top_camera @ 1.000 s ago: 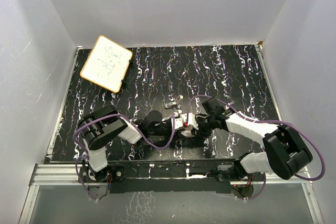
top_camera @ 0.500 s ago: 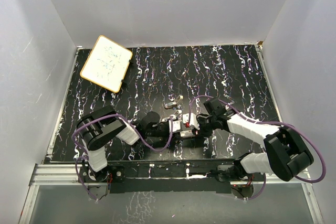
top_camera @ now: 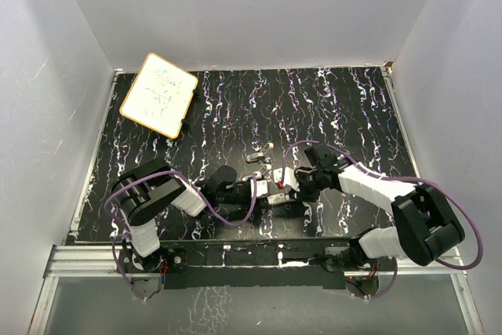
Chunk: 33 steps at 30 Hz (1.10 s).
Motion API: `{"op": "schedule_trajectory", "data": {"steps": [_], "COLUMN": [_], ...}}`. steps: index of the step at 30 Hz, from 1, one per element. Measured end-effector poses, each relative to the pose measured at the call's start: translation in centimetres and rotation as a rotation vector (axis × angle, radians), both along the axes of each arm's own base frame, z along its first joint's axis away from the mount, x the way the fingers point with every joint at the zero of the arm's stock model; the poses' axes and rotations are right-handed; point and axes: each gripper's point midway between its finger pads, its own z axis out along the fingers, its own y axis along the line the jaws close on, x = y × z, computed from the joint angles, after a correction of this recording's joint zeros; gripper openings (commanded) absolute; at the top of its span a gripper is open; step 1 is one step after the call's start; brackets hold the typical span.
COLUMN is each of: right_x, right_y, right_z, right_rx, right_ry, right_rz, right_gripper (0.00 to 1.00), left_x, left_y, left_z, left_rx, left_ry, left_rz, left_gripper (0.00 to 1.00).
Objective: Load the staples into the stapler
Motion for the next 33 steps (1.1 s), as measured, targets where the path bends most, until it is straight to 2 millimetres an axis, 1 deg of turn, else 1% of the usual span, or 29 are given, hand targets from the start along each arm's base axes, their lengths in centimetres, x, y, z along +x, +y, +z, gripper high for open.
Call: {"op": "schedule_trajectory", "data": {"steps": [6,10,13,19,24,29,31,33], "right_x": [1.2,2.1,2.6,2.9,3.4,4.2,3.9,3.6], "right_y": [-0.6,-0.6,-0.7,-0.7,-1.3,-2.8,-3.4,-3.5], "right_z": [0.0,0.1,0.2,0.2,0.3,0.5,0.8,1.4], "right_rx": [-0.049,-0.067,-0.079,-0.086,-0.096,-0.125,-0.129,-0.113], "right_ry": [-0.020,-0.032,-0.045,-0.054,-0.064,-0.085,-0.076,-0.069], "right_rz": [0.006,0.011,0.014,0.011,-0.015,-0.069,-0.098,-0.122], "right_gripper": [0.46,0.55,0.60,0.61,0.60,0.60,0.60,0.60], "left_x": [-0.2,-0.3,-0.2,0.1,-0.4,-1.4,-1.8,-1.9], "left_y": [0.1,0.3,0.4,1.0,1.8,2.7,2.9,3.1], "left_z": [0.0,0.0,0.0,0.1,0.0,0.2,0.6,1.4], "left_rx": [0.001,0.004,0.008,0.028,0.056,0.097,0.122,0.148], "left_ry": [0.004,0.009,0.016,0.038,0.072,0.112,0.130,0.142], "left_rz": [-0.012,-0.019,-0.014,-0.003,-0.037,-0.118,-0.170,-0.221], "left_gripper": [0.44,0.58,0.64,0.70,0.71,0.71,0.72,0.73]}}
